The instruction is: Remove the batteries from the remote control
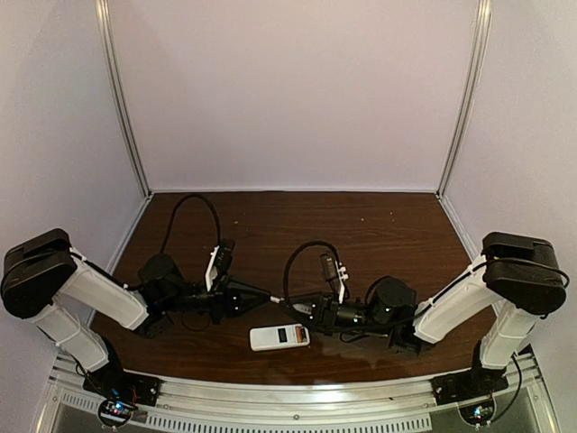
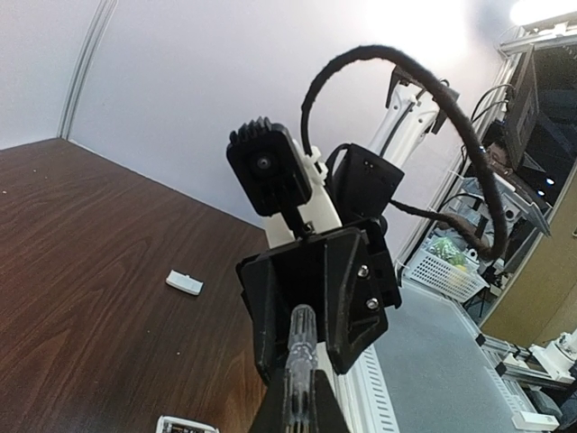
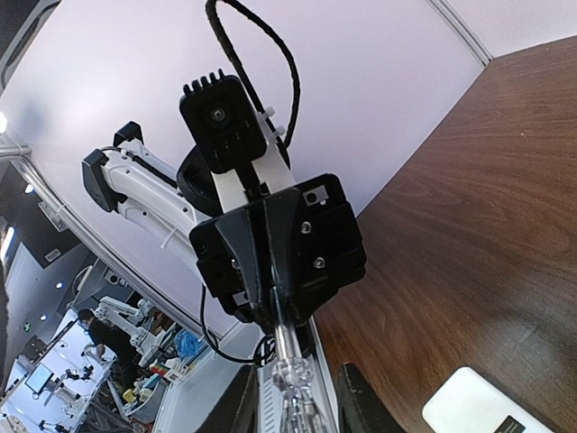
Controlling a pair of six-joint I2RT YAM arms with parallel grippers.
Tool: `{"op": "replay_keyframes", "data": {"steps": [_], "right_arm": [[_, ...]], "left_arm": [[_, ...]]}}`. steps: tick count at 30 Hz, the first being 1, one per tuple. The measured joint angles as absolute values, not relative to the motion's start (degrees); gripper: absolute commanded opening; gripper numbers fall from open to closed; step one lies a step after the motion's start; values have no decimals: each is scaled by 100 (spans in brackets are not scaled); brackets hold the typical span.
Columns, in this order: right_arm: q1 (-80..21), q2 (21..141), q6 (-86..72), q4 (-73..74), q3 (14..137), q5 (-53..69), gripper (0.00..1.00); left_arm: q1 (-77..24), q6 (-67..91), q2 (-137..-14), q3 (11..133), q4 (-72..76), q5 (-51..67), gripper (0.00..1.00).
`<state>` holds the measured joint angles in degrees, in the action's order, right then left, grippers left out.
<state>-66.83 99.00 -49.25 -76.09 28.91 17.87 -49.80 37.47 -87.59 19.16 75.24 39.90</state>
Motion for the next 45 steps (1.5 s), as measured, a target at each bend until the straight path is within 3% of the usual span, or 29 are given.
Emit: {"op": "replay_keyframes", "data": {"steps": [17,30,32,36,39,45], "right_arm": [[-6674,9762,-4853,-7605,2989,1756,23],[-6676,9762,-4788,-7631,2998,1822,0],[-6678,9760,-4781,-7631,3002,1824,0],[-6687,9686,-4768,-7612,3013,1782,0],[-6689,9504,-4692,-7614,3013,1739,0],[-6689,9045,-4525,-7570,2998,1597,0]], "left_arm": [[-4982,3712,-8643,1846,7673,3948,0],[-4980,3671,-8624,1831,7671,3986,2],[-4980,3647,-8611,1828,7671,3988,15],[-4980,3474,-8547,1817,7631,3900,54],[-4969,3315,-8425,1782,7594,3789,73],[-4969,2936,-8099,1728,7583,3660,82]]}}
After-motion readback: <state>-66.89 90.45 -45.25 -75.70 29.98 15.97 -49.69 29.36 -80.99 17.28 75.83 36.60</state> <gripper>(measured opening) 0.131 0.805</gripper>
